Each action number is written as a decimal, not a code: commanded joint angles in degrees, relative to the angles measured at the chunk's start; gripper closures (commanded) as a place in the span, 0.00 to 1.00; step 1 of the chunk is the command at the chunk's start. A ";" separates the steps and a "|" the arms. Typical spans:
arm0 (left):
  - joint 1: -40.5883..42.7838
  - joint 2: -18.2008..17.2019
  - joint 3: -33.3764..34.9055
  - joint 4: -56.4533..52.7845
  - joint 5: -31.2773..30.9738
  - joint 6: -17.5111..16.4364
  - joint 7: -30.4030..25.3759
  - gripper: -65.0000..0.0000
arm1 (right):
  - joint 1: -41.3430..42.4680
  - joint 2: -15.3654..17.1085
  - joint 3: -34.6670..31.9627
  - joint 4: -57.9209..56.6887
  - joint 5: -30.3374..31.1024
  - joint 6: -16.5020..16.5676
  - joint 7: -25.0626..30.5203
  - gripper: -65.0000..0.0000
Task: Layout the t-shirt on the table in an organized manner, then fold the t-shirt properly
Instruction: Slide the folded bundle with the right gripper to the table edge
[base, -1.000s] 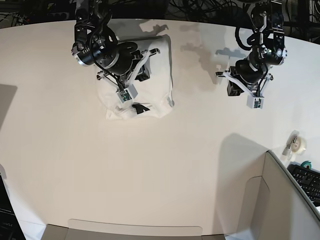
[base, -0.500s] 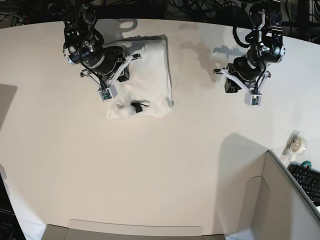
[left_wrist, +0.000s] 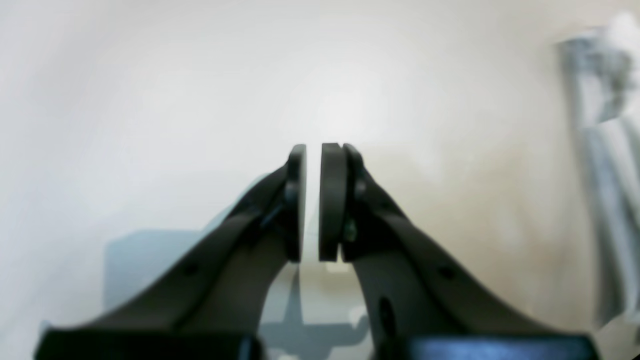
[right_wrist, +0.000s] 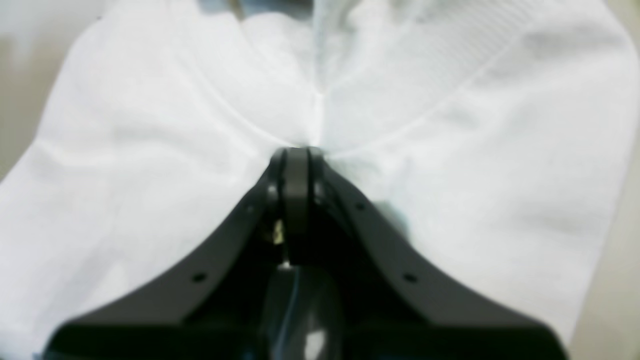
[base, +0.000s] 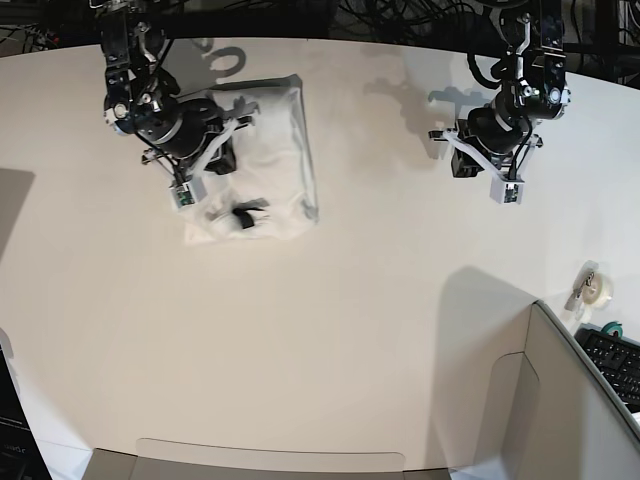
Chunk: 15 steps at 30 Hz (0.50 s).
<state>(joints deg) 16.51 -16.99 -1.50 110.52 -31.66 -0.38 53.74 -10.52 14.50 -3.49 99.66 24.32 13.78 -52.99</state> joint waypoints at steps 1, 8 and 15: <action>-0.38 -0.54 -0.13 0.91 -0.30 -0.10 -1.12 0.94 | -0.68 2.68 1.86 -0.45 -4.32 -1.60 -3.58 1.00; -0.38 -0.54 -0.13 0.91 -0.30 -0.10 -1.12 0.94 | -3.15 12.44 10.04 -1.50 -4.23 1.30 -3.58 1.00; -0.47 -0.46 -0.13 0.91 -0.47 -0.10 -1.12 0.94 | -1.04 21.50 14.17 -12.05 -4.32 10.44 -3.23 1.00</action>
<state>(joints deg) 16.47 -17.02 -1.50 110.52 -31.88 -0.38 53.74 -11.31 35.07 10.61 88.18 23.46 24.77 -51.62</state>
